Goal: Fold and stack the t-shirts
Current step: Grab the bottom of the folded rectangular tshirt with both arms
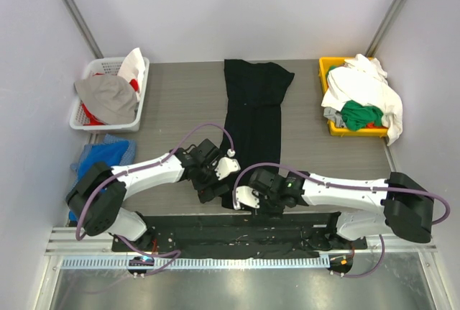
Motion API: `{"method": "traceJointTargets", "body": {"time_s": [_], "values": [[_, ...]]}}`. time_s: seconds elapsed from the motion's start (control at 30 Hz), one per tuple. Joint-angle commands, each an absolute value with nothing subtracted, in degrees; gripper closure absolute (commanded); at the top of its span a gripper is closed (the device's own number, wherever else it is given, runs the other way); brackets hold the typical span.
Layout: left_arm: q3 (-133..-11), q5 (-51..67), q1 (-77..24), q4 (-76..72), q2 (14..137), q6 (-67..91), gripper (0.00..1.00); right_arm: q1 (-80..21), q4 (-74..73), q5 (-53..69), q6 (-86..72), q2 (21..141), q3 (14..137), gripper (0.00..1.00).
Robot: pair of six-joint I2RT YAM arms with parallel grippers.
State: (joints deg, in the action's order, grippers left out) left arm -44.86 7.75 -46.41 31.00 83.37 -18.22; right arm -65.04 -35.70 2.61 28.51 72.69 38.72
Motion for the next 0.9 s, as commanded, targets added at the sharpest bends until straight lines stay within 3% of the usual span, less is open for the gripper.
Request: {"method": "traceJointTargets", "body": {"time_s": [0.0, 0.63, 0.83, 0.87], "values": [[-46.41, 8.61, -46.23, 29.71, 83.14, -18.46, 0.00, -65.30, -32.17, 1.49, 29.62, 73.47, 38.41, 0.41], [-48.69, 9.93, -46.14, 28.57, 86.57, -18.98, 0.03, -65.13, -29.97, 0.35, 29.88, 75.15, 38.32, 0.56], [-49.66, 11.42, -46.14, 28.57, 88.68, -18.98, 0.10, -64.95, -30.15, 0.26, 29.62, 74.97, 38.14, 0.60], [-49.57, 11.77, -46.14, 28.48, 88.86, -18.98, 0.16, -65.04, -30.15, 0.26, 29.53, 74.88, 38.14, 0.62]]}}
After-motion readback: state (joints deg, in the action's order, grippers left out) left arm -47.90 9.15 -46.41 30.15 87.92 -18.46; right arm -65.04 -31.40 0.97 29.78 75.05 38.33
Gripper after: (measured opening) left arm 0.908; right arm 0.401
